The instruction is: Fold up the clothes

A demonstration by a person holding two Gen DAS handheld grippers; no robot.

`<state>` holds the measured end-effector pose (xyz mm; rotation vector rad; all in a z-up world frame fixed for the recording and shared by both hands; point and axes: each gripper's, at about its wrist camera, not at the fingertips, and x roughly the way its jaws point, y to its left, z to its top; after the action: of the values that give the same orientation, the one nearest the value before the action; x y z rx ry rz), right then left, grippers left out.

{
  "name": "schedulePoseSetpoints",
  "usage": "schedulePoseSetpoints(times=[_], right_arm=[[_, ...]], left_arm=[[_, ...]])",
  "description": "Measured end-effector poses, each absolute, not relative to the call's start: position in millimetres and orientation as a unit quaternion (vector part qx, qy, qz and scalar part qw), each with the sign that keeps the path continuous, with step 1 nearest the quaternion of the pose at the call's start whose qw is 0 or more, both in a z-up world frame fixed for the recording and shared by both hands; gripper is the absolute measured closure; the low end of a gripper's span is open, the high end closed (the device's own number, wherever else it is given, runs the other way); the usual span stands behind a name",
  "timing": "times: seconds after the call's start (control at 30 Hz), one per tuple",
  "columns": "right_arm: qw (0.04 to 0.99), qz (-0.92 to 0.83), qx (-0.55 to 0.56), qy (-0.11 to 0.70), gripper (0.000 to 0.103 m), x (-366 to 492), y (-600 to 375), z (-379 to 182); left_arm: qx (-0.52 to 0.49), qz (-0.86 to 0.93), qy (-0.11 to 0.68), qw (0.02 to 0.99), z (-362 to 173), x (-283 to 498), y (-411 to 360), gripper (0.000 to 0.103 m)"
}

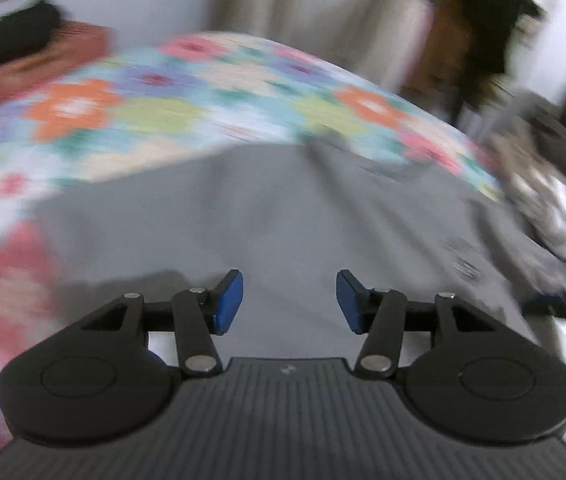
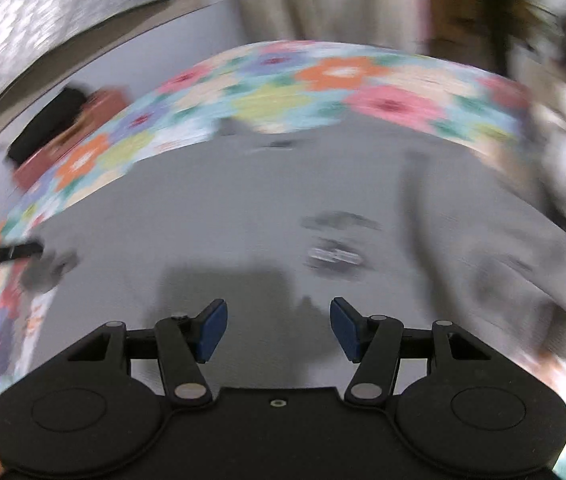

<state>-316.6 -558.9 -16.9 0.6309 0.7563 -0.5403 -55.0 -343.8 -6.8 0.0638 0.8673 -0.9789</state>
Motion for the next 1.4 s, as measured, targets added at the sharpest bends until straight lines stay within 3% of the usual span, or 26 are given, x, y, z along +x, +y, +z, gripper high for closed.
schedulePoseSetpoints(times=[0.37,0.43,0.6,0.67,0.7,0.73,0.9,1.1,1.4], right_arm=[[0.769,-0.359,0.459,0.264,0.035,-453,-633,-47],[0.763,-0.371,0.465,0.251,0.024,-457,-641,-57],[0.81,-0.344,0.421,0.218,0.024,-442,-643,-46],[0.829,-0.331,0.401,0.205,0.053,-435,-644,-41],[0.838,-0.324,0.391,0.198,0.093,-432,-644,-38],[0.847,-0.317,0.381,0.191,0.097,-429,-644,-36],[0.888,-0.282,0.329,0.154,0.097,-412,-646,-22],[0.932,-0.145,0.27,0.191,0.097,-366,-622,0],[0.917,-0.076,0.243,0.306,0.096,-330,-575,-53]], left_arm=[[0.063,-0.543,0.445,0.709,-24,-145,-451,0.052],[0.066,-0.55,0.446,0.703,-23,-155,-471,0.052],[0.065,-0.56,0.45,0.692,-20,-175,-503,0.052],[0.063,-0.561,0.45,0.692,-19,-180,-510,0.052],[0.061,-0.562,0.448,0.693,-19,-182,-512,0.051],[0.057,-0.565,0.444,0.693,-18,-182,-512,0.052],[0.026,-0.591,0.425,0.685,-9,-183,-513,0.049],[-0.181,-0.585,0.492,0.619,-13,-143,-486,0.036],[-0.157,-0.53,0.57,0.608,-48,-139,-498,0.019]])
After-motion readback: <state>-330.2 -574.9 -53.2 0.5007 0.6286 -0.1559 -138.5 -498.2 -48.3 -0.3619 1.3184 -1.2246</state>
